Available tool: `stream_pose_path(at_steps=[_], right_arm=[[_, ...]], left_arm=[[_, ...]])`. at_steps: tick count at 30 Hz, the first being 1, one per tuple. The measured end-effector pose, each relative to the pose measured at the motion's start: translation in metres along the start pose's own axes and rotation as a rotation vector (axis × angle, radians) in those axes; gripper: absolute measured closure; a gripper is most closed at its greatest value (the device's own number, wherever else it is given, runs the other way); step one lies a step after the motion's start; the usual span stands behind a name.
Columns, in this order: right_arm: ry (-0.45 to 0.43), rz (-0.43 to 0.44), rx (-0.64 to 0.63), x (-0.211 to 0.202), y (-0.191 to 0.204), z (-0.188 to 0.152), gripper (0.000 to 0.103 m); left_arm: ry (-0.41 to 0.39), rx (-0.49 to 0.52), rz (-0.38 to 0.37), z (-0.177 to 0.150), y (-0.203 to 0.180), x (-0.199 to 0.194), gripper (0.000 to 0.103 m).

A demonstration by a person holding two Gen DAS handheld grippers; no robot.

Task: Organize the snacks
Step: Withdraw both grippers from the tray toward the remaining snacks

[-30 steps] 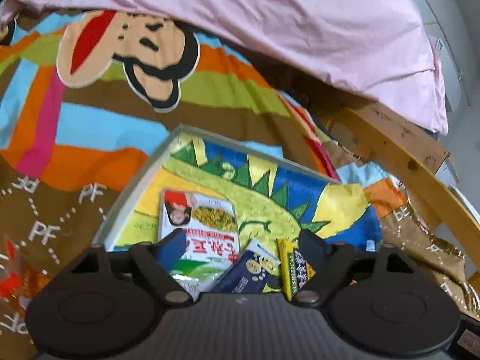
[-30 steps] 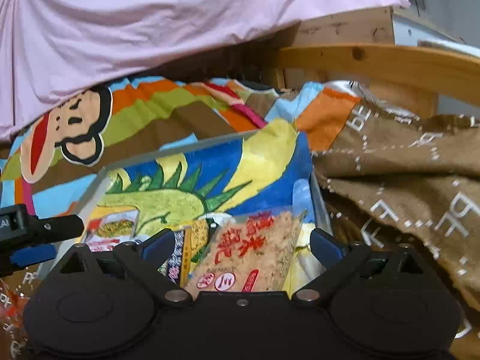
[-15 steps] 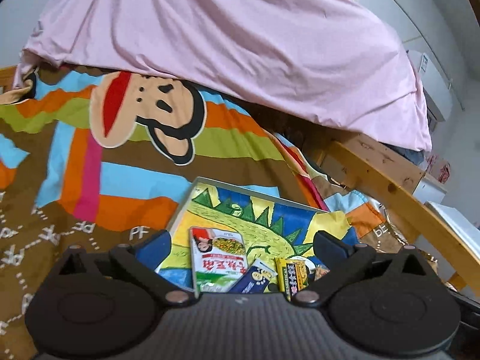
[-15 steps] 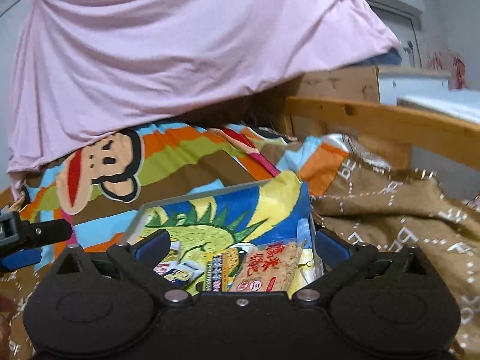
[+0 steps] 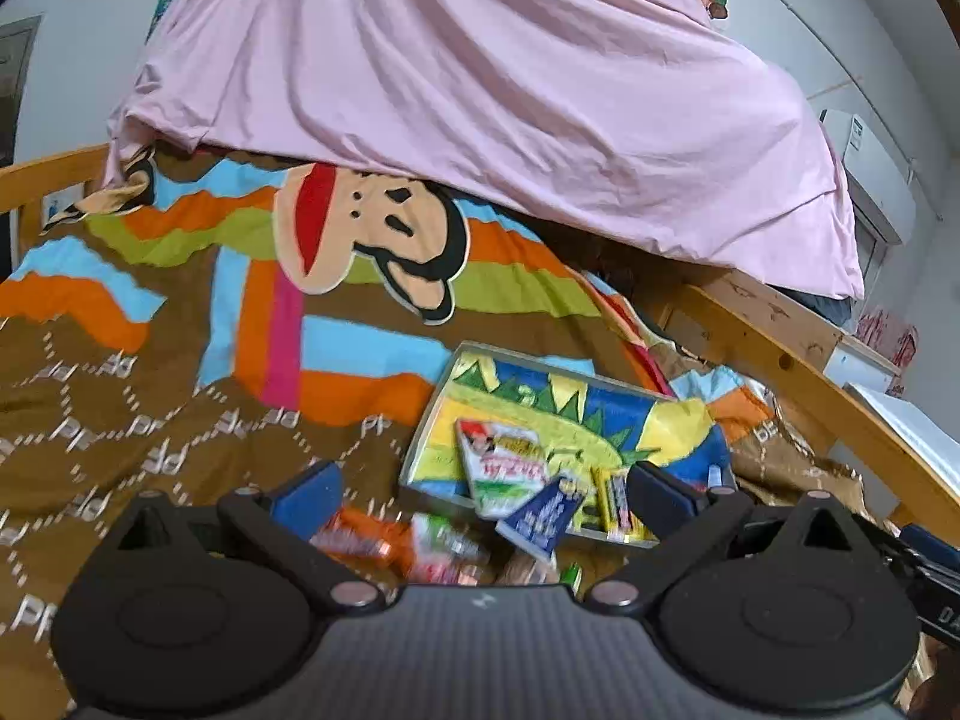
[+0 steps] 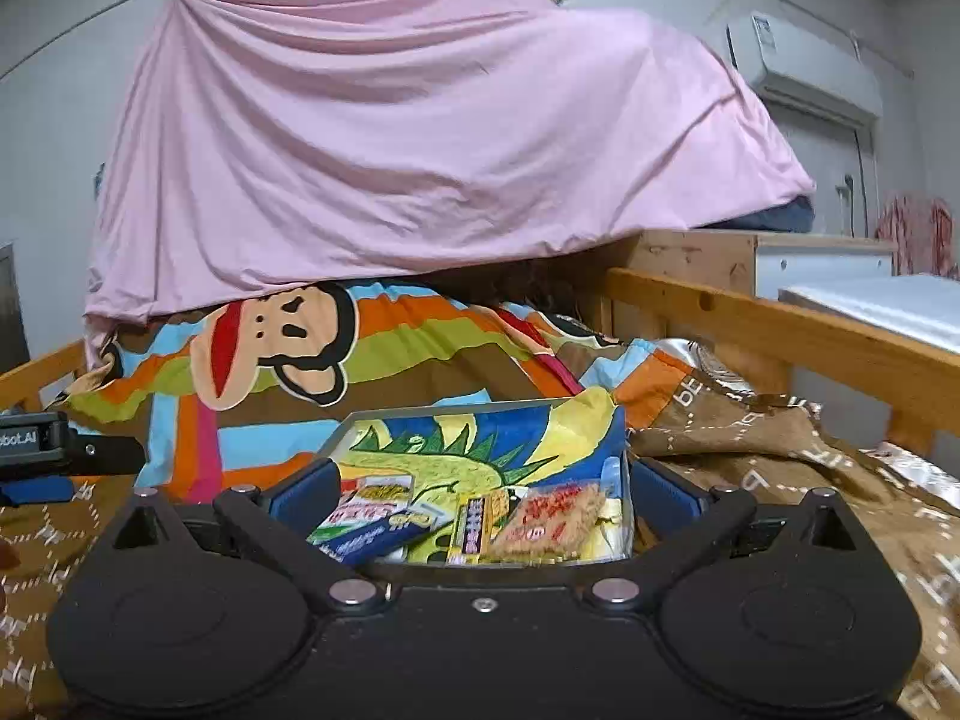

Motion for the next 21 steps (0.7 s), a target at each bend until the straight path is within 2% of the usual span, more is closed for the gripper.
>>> stream_pose_path(at_steps=[8,11,14,21], right_arm=[[-0.008,0.028,0.018,-0.062,0.001,-0.024,0.001],[0.022,0.041,0.018,-0.075,0.001,-0.029,0.001],[0.011,0.024,0.003,-0.087,0.001,-0.032,0.001],[0.042,0.014,-0.031,-0.106,-0.002,-0.044,0.001]], left_arm=[[0.008,0.036,0.024,-0.031,0.0,-0.041,0.0],[0.033,0.042,0.014,-0.037,-0.005,-0.055,0.0],[0.034,0.049,0.021,-0.04,-0.013,-0.07,0.0],[0.033,0.061,0.073,-0.047,-0.032,-0.102,0.0]])
Point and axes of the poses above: each gripper's, at about its wrist camera, not at the fingertips, and x roughly the way its jaws point, y to its left, z to its top, the point moved 2 cm from there along x, roughly the way its jaws point, and after that the axes turned 9 degrees about -z, right-handed, at the moved point
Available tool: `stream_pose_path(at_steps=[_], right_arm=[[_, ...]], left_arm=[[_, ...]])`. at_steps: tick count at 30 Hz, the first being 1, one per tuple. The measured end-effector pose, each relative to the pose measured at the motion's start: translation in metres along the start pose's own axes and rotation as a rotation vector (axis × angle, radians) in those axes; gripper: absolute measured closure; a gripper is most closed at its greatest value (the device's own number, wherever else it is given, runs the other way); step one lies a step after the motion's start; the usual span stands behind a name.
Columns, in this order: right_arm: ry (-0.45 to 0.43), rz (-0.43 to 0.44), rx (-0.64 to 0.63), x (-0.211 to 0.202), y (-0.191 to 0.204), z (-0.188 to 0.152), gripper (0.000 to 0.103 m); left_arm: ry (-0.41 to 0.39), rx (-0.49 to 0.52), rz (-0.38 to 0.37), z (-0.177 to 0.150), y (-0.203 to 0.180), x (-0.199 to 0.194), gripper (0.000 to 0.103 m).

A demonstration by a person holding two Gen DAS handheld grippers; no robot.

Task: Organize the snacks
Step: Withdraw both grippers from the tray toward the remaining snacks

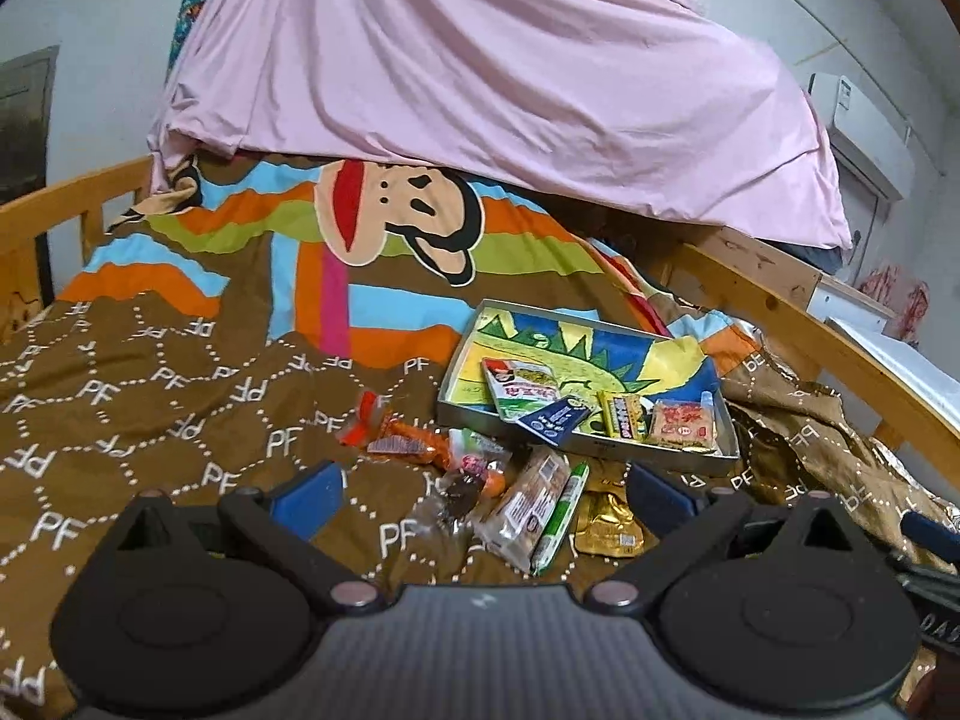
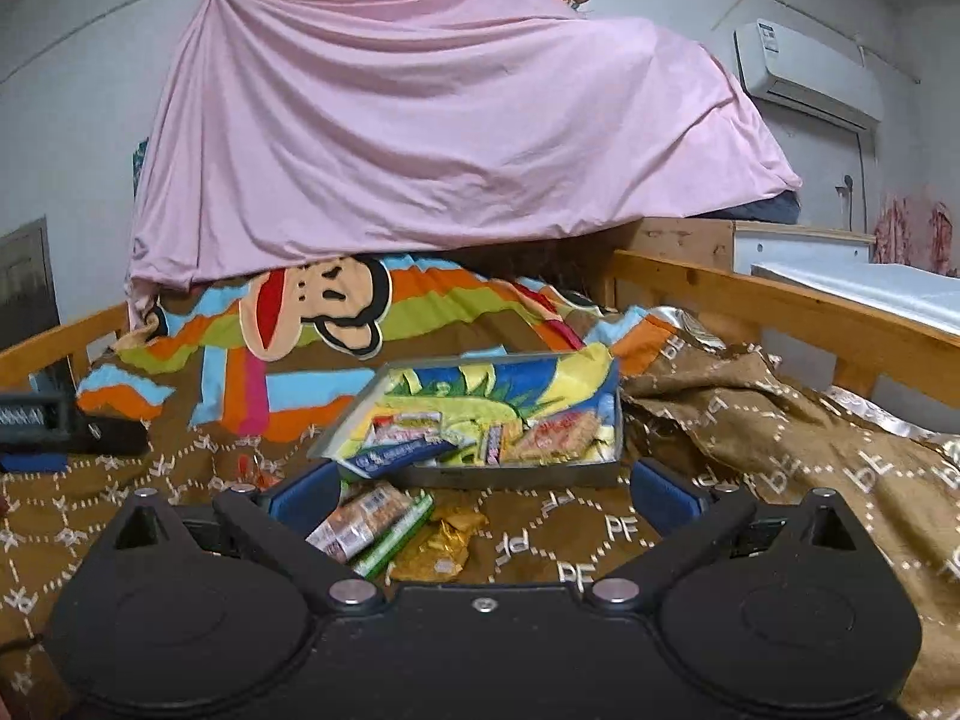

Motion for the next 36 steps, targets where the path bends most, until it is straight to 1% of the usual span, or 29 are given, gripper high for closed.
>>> stream_pose_path(at_steps=[5,8,10,13,16,22,25,28,33,36], right_arm=[[0.043,0.003,0.02,-0.009,-0.007,-0.011,0.001],[0.073,-0.013,0.083,-0.009,-0.01,-0.009,0.001],[0.079,-0.026,0.104,-0.008,-0.009,-0.007,0.001],[0.077,-0.029,0.085,-0.01,-0.004,-0.005,0.001],[0.099,-0.032,0.085,-0.012,-0.001,-0.005,0.001],[0.111,-0.059,0.076,-0.02,0.007,0.011,0.001],[0.127,-0.078,0.083,-0.023,0.009,0.018,0.001],[0.119,-0.099,0.079,-0.023,0.013,0.02,0.001],[0.163,-0.164,0.078,-0.011,0.014,0.018,0.001],[0.184,-0.142,0.044,0.001,0.017,0.011,0.001]], left_arm=[[-0.001,0.022,0.035,-0.005,-0.005,-0.016,0.0],[0.014,0.038,0.054,-0.007,-0.007,-0.024,0.0],[0.018,0.049,0.059,-0.006,-0.008,-0.03,0.0],[0.021,0.066,0.062,-0.003,-0.009,-0.036,0.0],[0.032,0.082,0.069,-0.001,-0.011,-0.04,0.0],[0.046,0.098,0.065,0.008,-0.013,-0.044,0.0],[0.049,0.098,0.051,0.011,-0.011,-0.042,0.0],[0.062,0.095,0.052,0.012,-0.005,-0.035,0.0],[0.097,0.096,0.041,0.014,0.006,-0.01,0.0],[0.12,0.119,0.028,0.012,0.013,0.013,0.0]])
Point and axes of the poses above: each gripper's, at about its wrist camera, not at the fingertips, and x roughly the way its jaws point, y to its left, z to its top, the point moved 2 cm from there along x, roughly the way its jaws point, and after that the axes turned 9 degrees about -z, right-handed, at the moved point
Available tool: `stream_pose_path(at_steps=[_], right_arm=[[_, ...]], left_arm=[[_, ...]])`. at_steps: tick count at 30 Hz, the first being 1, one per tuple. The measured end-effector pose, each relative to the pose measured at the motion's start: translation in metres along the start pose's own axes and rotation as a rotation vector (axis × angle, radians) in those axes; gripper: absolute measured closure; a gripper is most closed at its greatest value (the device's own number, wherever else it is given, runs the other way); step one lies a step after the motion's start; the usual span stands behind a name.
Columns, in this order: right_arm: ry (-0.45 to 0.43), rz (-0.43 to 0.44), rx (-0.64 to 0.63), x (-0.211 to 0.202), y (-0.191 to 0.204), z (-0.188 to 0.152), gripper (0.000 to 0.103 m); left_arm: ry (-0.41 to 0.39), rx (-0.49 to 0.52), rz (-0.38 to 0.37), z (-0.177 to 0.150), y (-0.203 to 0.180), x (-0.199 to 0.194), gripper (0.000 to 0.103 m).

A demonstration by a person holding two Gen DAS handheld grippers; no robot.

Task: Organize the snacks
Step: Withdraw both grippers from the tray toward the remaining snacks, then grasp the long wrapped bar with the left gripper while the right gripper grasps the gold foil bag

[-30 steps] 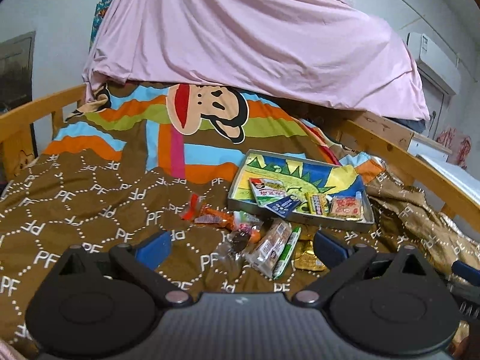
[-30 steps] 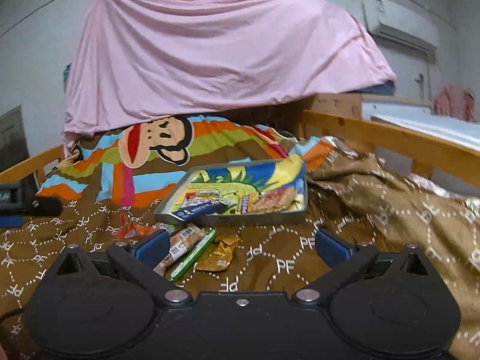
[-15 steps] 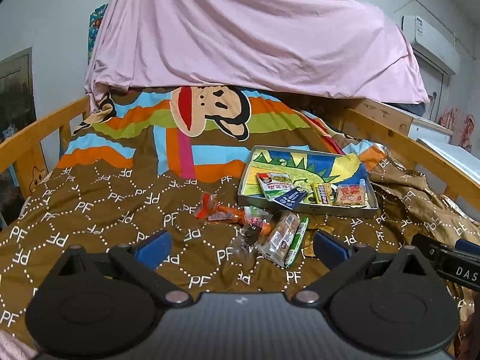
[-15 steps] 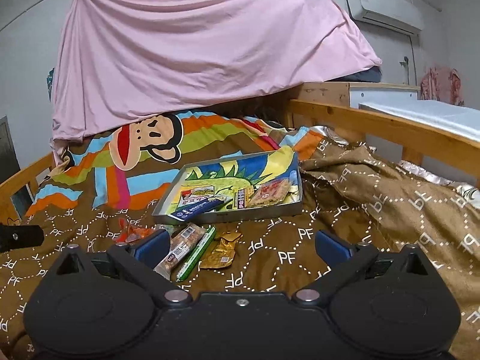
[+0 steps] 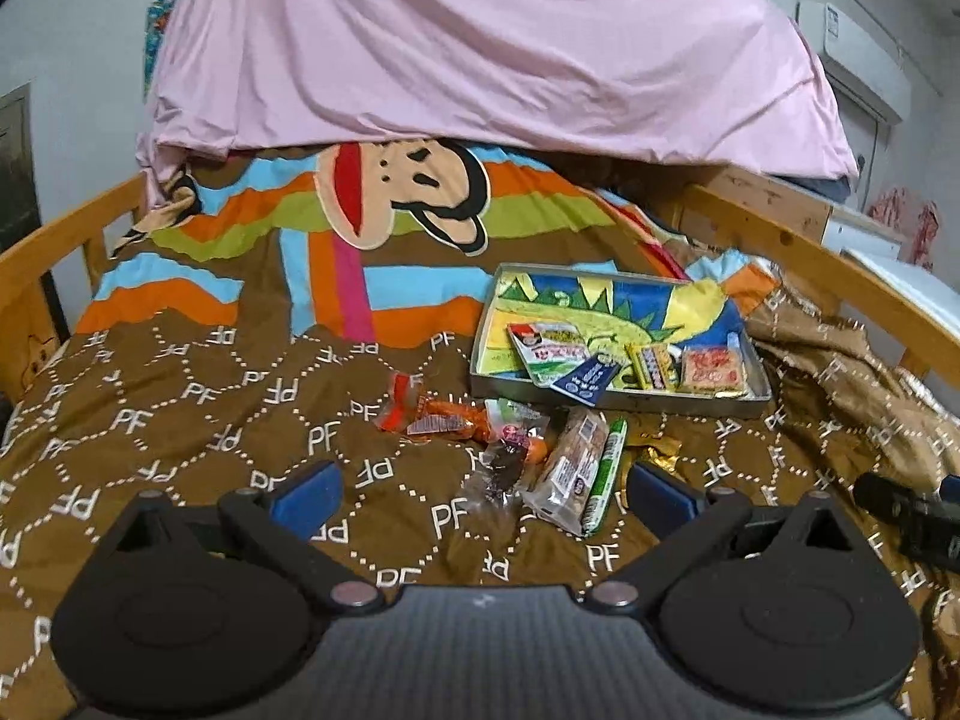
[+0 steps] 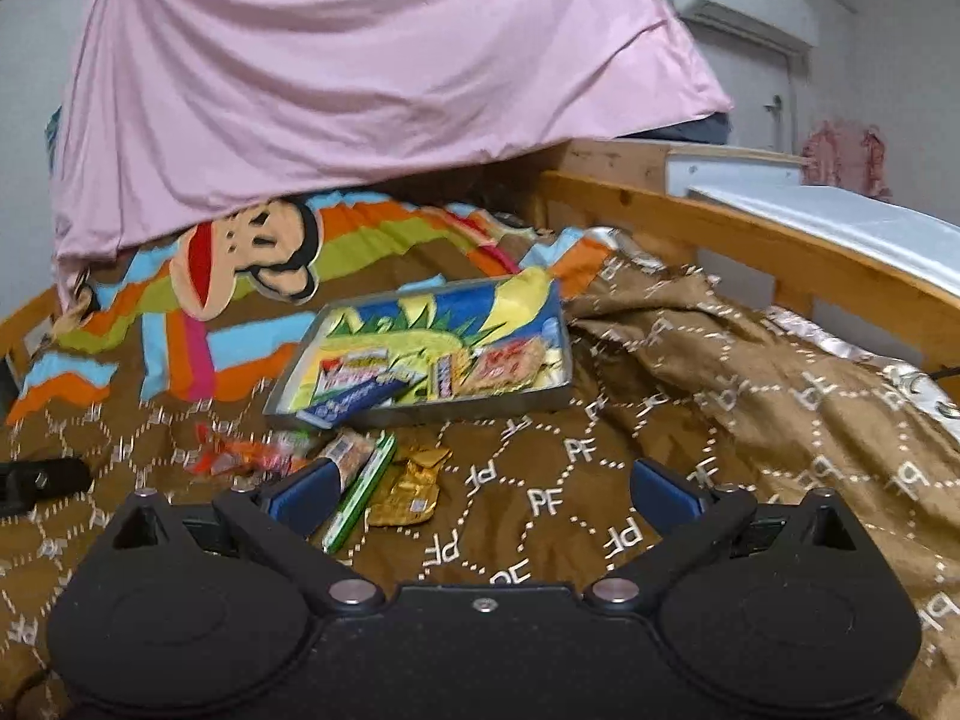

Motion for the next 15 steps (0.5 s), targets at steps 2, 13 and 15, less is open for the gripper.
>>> stream_pose_path(at_steps=[2,13,15], right_arm=[[0.004,0.013,-0.05,0.01,0.004,-0.007,0.001],[-0.046,0.03,-0.345,0.083,0.04,-0.025,0.001],[0.0,0.046,-0.342,0.108,0.047,-0.027,0.001]], left_arm=[[0.012,0.016,-0.011,-0.001,0.003,0.017,0.0],[0.135,0.082,-0.113,-0.012,0.016,0.138,0.0],[0.141,0.116,-0.132,-0.014,0.016,0.155,0.0]])
Point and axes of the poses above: each gripper's, at about its wrist camera, not at the fingertips, and x roughly the way its jaws point, y to its left, z to its top, the point moved 2 cm from there along x, roughly the way its jaws point, and after that the axes turned 9 degrees about -z, right-handed, at the moved point
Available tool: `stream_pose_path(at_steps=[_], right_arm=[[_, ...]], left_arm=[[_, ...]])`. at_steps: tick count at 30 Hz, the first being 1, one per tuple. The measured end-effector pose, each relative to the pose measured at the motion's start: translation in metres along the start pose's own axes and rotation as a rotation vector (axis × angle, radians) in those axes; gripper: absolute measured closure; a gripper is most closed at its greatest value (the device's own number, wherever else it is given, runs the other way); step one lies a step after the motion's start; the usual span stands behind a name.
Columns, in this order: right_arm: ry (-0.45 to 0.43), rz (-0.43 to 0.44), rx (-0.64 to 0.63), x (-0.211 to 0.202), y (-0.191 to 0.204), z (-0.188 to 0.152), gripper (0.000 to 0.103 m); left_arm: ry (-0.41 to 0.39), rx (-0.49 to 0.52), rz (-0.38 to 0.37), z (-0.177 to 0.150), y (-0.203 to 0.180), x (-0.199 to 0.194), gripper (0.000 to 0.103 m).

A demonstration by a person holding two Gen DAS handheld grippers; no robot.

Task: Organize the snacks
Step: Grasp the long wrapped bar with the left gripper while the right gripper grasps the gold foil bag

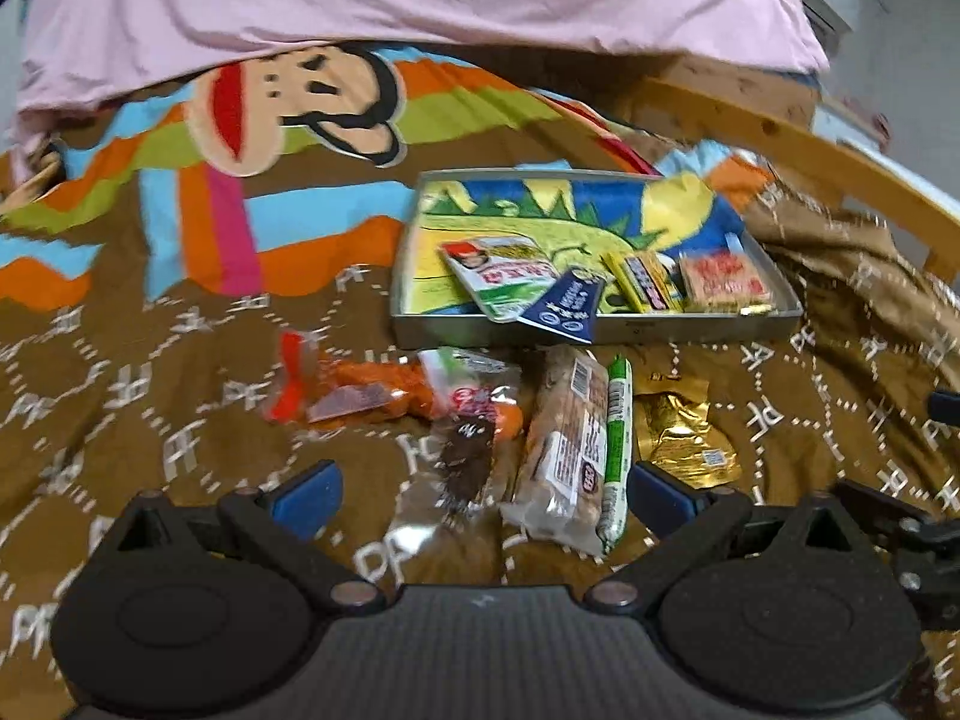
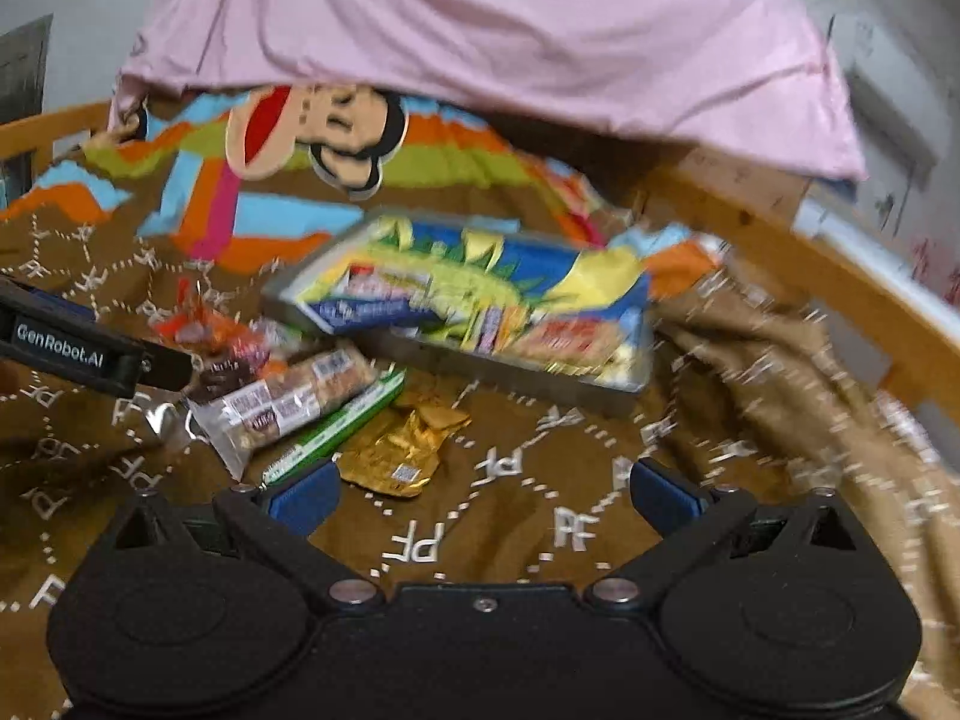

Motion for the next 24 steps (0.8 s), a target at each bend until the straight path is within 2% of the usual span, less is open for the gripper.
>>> stream_pose_path(at_steps=[3,11,14,20,24], right_arm=[[0.042,0.022,-0.018,0.029,0.01,0.0,0.001],[0.053,0.01,-0.179,0.066,0.026,0.002,0.001],[0.077,0.023,-0.148,0.077,0.019,0.005,0.001],[0.123,0.098,-0.008,0.097,0.014,0.017,0.007],[0.148,0.139,-0.031,0.115,0.026,0.021,0.018]], left_arm=[[-0.003,0.058,-0.025,0.001,0.0,0.019,0.0],[0.042,0.242,-0.085,0.006,0.0,0.05,0.0],[0.034,0.29,-0.1,0.006,-0.001,0.052,0.001],[0.045,0.334,-0.159,0.011,-0.006,0.057,0.003],[0.076,0.375,-0.19,0.009,-0.011,0.06,0.012]])
Point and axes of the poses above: each gripper's, at about its wrist camera, not at the fingertips, and x roughly the way its jaws point, y to its left, z to its top, the point moved 2 cm from there along x, roughly the way its jaws point, and after that the axes turned 9 degrees about -z, right-handed, at the moved point
